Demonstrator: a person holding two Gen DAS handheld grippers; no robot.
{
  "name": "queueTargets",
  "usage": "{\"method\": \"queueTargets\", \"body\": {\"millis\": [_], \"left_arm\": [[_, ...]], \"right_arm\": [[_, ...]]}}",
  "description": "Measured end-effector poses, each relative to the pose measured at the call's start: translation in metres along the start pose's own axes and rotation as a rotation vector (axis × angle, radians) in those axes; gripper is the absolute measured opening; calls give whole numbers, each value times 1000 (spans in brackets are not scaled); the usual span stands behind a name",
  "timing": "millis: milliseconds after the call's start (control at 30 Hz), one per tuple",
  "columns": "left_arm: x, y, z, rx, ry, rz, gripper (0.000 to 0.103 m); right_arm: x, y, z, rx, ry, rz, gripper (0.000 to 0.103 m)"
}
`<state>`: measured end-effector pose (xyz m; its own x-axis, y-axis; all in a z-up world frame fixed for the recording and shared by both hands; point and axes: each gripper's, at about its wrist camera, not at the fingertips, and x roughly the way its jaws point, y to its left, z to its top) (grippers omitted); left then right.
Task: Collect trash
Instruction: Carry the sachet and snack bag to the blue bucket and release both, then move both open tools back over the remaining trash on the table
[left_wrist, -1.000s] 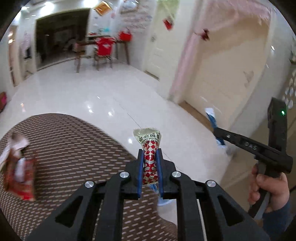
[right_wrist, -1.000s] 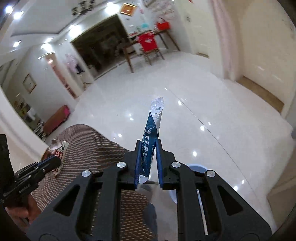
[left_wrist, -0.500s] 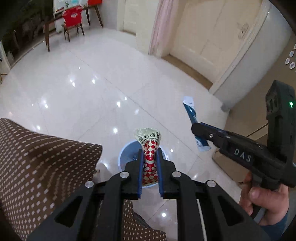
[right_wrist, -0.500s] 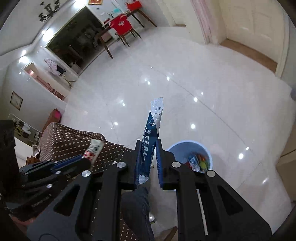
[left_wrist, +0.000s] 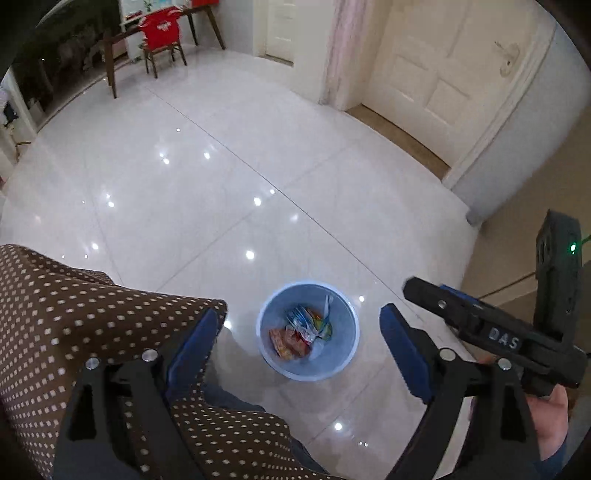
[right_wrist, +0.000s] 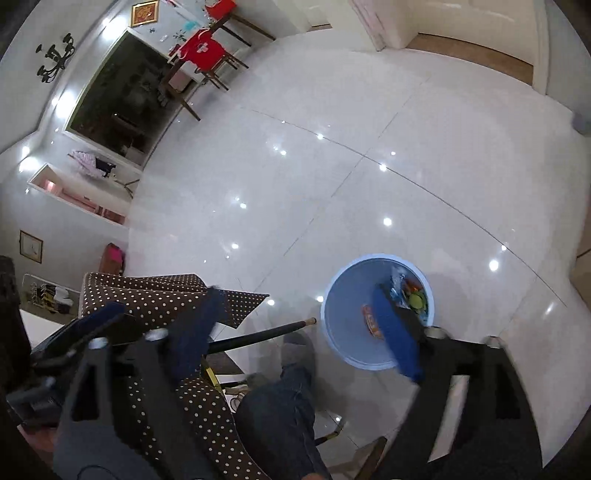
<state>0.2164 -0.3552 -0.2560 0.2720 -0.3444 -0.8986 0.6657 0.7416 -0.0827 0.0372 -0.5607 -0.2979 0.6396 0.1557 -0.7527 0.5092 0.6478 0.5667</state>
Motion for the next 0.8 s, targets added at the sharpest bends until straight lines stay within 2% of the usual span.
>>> {"method": "queueTargets", "body": {"millis": [167, 367, 533, 800], "left_arm": [[-24, 7, -6, -31, -53, -17, 88], [-63, 10, -18, -23, -131, -21, 88], [-103, 16, -33, -8, -216, -1, 88], [-160, 39, -58, -44, -325, 12, 88]], "right_arm": [[-13, 7, -6, -18, -20, -53, 97], [-38, 35, -16, -58, -64, -51, 97], [-55, 75, -20, -118, -102, -40, 97], [-74, 142, -37, -224, -141, -5, 97]]}}
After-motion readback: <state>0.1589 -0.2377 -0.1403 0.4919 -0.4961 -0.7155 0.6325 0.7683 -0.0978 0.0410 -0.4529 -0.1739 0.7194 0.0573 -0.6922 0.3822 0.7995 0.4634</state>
